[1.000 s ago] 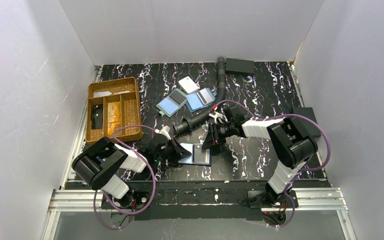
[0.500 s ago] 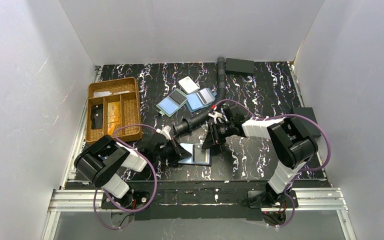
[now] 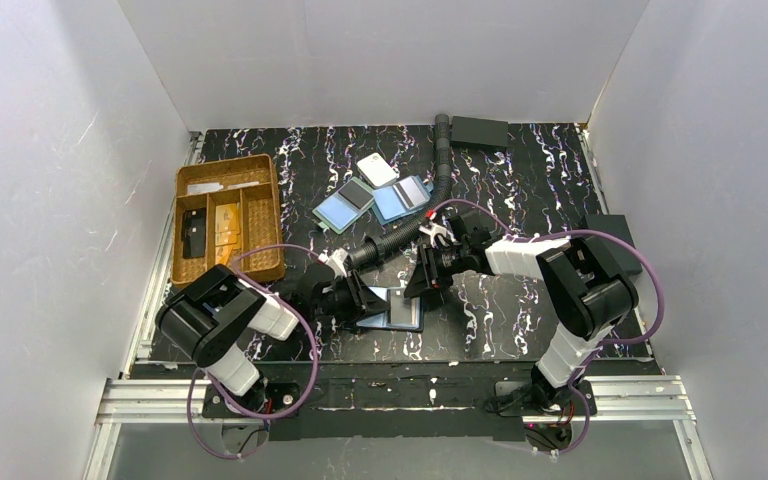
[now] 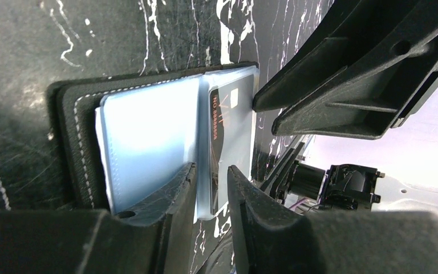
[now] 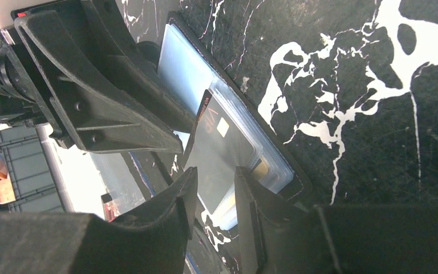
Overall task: Take the credit cards out of the card holder
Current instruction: Remove the credit card from the card holder.
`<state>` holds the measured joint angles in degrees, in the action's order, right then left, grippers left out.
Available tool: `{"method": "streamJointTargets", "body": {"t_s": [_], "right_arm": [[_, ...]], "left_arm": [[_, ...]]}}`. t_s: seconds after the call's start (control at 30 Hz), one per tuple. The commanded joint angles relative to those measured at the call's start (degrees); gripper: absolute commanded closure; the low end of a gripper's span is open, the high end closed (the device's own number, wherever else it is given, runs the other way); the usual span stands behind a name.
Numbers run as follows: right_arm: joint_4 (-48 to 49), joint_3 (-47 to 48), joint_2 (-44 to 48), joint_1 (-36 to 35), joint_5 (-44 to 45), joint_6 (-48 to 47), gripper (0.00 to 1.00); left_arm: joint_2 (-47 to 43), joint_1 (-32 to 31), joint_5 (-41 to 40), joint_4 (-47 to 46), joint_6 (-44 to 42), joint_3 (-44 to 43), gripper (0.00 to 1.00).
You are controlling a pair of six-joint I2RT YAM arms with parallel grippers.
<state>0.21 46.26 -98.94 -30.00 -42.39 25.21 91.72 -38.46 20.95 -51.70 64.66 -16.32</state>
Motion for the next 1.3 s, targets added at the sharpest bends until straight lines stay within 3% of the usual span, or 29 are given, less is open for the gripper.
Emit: {"method": "streamJointTargets", "body": {"t_s": [0.0,0.2,0.5,0.57,0.73,0.9,1.27], "right_arm": [[-1.4,-2.0,-0.9,0.5,4.0,0.2,0.59],[-1.3,-1.4,-4.2,0.5,2.4,0.2,0.61],[3.6,-2.5,-6.3,0.1,-3.9,3.6,0.72],[4.0,-2.6,-6.7,-0.2,-4.6,4.0,0.73],[4.0,-2.3,-6.9,-0.8,-4.8,4.0,0.73],[0.9,-0.6,-6.4,-0.6,-3.6,0.7,0.69],[-4.3,2.1,-5.3,0.6,-3.3,-9.3,0.50]], "left_arm": [[2.6,0.1,1.3,-0.4,-0.6,-1.6,0.73],[6.4,0.0,2.0,-2.4,0.7,-2.4,0.73],[11.2,0.0,3.7,-10.3,3.5,-1.2,0.72],[12.5,0.1,3.9,-12.2,4.3,-1.1,0.76],[16.2,0.0,4.8,-17.0,6.1,-1.1,1.00],[17.6,0.5,4.3,-20.5,6.0,0.8,1.00],[15.7,4.9,3.8,-20.3,1.3,7.9,1.00]]}}
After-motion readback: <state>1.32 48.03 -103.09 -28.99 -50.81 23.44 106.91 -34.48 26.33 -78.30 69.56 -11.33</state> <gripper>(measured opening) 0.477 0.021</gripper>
